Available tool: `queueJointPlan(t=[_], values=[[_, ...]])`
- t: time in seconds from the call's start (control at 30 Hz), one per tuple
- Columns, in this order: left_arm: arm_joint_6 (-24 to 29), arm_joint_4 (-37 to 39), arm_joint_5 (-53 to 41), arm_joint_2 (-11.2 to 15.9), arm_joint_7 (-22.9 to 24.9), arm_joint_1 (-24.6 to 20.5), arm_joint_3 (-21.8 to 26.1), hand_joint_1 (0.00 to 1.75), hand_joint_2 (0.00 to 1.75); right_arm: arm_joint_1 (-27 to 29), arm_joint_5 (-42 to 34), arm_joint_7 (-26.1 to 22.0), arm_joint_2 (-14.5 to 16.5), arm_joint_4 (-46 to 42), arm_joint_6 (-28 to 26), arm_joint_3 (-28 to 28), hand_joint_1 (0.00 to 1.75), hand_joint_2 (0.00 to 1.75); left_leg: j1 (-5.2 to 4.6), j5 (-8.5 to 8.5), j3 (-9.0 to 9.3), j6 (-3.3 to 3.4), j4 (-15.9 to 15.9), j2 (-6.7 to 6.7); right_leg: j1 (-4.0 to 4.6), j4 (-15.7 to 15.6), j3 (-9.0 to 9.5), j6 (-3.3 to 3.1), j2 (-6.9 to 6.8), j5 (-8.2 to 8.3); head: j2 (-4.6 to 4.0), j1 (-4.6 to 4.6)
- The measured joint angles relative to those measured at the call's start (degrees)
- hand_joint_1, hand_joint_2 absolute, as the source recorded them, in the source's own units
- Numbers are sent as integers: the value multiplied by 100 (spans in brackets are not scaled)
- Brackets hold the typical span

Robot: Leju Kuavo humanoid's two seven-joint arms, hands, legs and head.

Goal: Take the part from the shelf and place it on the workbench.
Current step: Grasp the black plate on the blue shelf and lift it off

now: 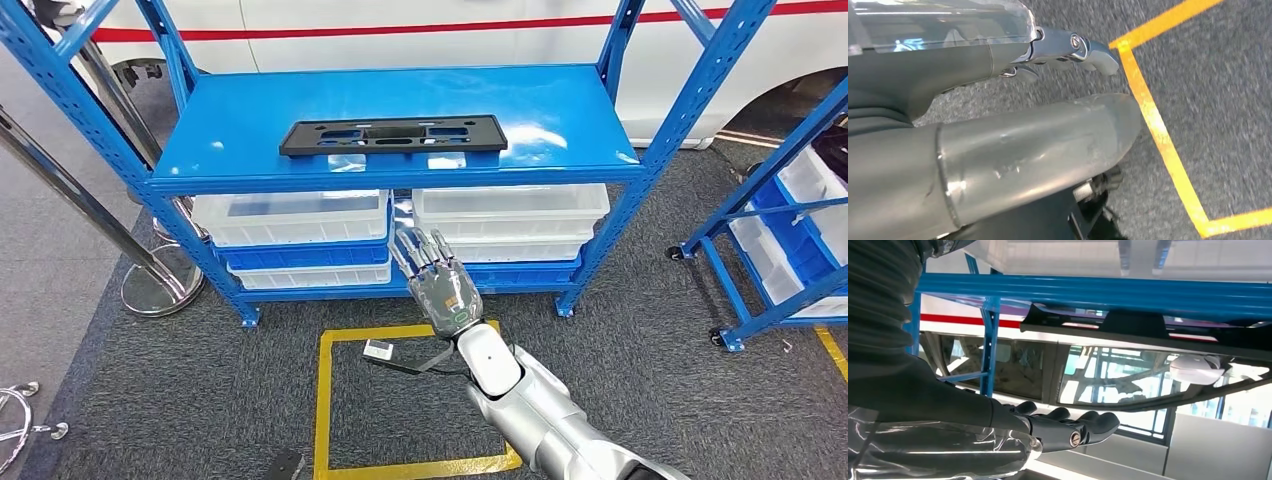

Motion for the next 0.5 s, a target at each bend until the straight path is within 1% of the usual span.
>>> queueJointPlan(t=[0.03, 0.07, 0.1, 0.13, 0.17, 0.2, 0.23, 0.27, 0.3, 0.33, 0.37, 0.4, 0.43, 0.5], values=[[1, 0, 1, 0, -2, -1, -1, 0, 0, -3, 0, 0, 9, -3, -1, -1, 0, 175, 9, -62, -31, -32, 82, 2, -9, -21, 18, -38, -3, 6, 0, -1], [2, 0, 1, 0, -3, -2, -1, 0, 0, -6, 0, -1, 20, -6, -1, -1, 0, 175, 16, -180, -118, -61, 279, 3, -22, -43, 35, -75, -7, 9, 0, -1], [2, 0, 0, 0, -5, 0, -1, 0, 0, -6, 0, -1, 31, -8, -1, -2, 0, 175, 25, -343, -268, -86, 591, 5, -26, -52, 47, -104, -13, 3, 0, -2], [3, 0, 0, 0, -8, 4, -1, 0, 0, -1, 0, -2, 38, -8, -1, -2, 0, 175, 28, -521, -464, -107, 983, 5, -23, -54, 50, -127, -18, -8, 0, -2], [3, 0, 0, 0, -11, 11, -1, 0, 0, 10, 0, -2, 42, -8, -1, -2, 0, 175, 31, -651, -657, -123, 1352, 5, -18, -53, 54, -137, -19, -20, 0, -1], [2, 0, -1, 0, -15, 21, -1, 0, 0, 24, 0, -2, 42, -8, 0, -2, 0, 175, 32, -685, -786, -130, 1578, 6, -14, -51, 64, -140, -18, -31, 0, -2], [1, 0, -1, 0, -21, 30, -1, 0, 0, 36, 0, -2, 42, -8, 1, -2, 0, 175, 32, -602, -815, -129, 1594, 6, -12, -50, 82, -137, -13, -46, 0, -2], [-1, 0, 0, 0, -27, 34, -2, 0, 0, 43, 0, 2, 42, -8, 1, -2, 0, 175, 32, -412, -728, -117, 1376, 6, -11, -49, 112, -127, -7, -65, 0, -2], [-3, 0, -1, 0, -33, 36, -2, 0, 0, 46, 0, 8, 42, -8, 1, -2, 0, 175, 30, -168, -556, -94, 991, 6, -10, -48, 152, -114, -2, -90, 0, -2], [-3, 0, -1, 1, -38, 33, -3, 0, 0, 44, 1, 16, 42, -8, 0, -2, 0, 175, 18, 7, -369, -64, 601, 6, -1, -48, 188, -93, 0, -119, 0, -1], [-4, 0, -1, 1, -41, 27, -4, 0, 0, 41, 1, 25, 42, -8, -1, -2, 0, 175, 3, 106, -210, -29, 273, 6, 6, -44, 210, -67, 1, -142, 0, -1], [-7, 0, -1, 2, -43, 22, -5, 0, 0, 40, 1, 34, 42, -8, -1, -2, 0, 175, -12, 127, -116, 4, 80, 5, 12, -46, 220, -39, -1, -157, 0, 1], [-9, 0, -1, 2, -45, 19, -8, 0, 0, 41, 2, 42, 42, -9, -2, -2, 0, 175, -27, 87, -81, 35, 7, 5, 21, -38, 220, -6, -3, -156, 0, 0], [-13, 0, -2, 1, -46, 25, -19, 0, 0, 46, 2, 56, 41, -23, -3, -3, 0, 175, -15, 78, -37, 97, -52, 0, 18, -3, 220, 54, -6, -152, 0, 0]])
